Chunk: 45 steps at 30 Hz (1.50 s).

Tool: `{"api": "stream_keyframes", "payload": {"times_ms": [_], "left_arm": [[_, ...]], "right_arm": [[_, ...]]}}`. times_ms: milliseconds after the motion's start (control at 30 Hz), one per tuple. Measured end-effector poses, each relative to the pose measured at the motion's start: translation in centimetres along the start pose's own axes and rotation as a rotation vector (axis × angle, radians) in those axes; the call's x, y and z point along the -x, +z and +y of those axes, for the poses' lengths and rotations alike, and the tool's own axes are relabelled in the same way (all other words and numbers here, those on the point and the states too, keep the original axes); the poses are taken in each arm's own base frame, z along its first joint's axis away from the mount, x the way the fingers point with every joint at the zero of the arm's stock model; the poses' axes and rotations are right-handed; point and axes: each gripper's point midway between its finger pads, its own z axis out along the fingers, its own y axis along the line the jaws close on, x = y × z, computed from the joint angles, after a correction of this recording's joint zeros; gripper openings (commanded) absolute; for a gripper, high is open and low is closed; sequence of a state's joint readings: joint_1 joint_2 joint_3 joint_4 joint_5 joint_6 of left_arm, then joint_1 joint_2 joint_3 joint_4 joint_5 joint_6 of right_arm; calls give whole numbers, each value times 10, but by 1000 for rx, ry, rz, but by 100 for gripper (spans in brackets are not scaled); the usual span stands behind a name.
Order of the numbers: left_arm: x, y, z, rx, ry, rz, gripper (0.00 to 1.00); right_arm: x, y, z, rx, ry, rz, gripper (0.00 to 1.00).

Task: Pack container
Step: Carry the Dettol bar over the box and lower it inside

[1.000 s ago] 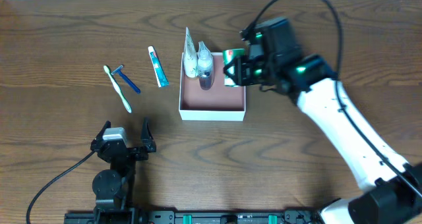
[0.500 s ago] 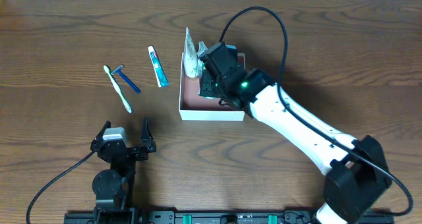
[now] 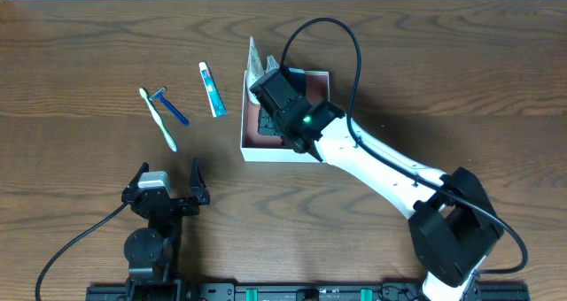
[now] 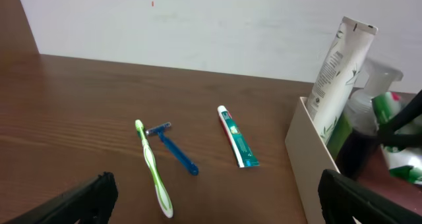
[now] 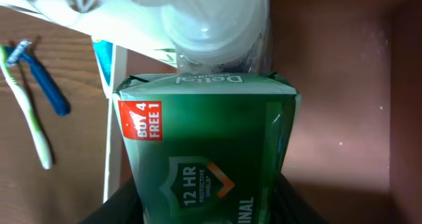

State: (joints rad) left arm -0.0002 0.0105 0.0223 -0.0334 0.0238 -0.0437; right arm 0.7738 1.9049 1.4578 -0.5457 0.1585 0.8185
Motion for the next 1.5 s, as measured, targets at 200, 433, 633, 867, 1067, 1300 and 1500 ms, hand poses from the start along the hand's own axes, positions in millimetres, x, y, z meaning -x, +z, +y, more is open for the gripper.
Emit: {"api": "stream_keyframes", "payload": {"times_ms": [200, 433, 633, 867, 1067, 1300, 1500], "left_arm": [[0, 0, 0, 0, 0, 0, 98], [0, 0, 0, 0, 0, 0, 98], [0, 0, 0, 0, 0, 0, 98], [0, 0, 0, 0, 0, 0, 98], [0, 0, 0, 0, 0, 0, 98], [0, 0, 0, 0, 0, 0, 98], [0, 0, 0, 0, 0, 0, 98]], "right_arm": [[-2, 4, 3, -7, -37, -14, 1], [-10, 2, 18, 5, -127, -38, 1], [-16, 16, 14, -20, -167, -30, 1], [-25, 29, 13, -33, -193, -14, 1], [-24, 30, 15, -27, -195, -21, 1], [-24, 31, 15, -26, -199, -21, 12], [-24, 32, 15, -26, -202, -21, 22]]}}
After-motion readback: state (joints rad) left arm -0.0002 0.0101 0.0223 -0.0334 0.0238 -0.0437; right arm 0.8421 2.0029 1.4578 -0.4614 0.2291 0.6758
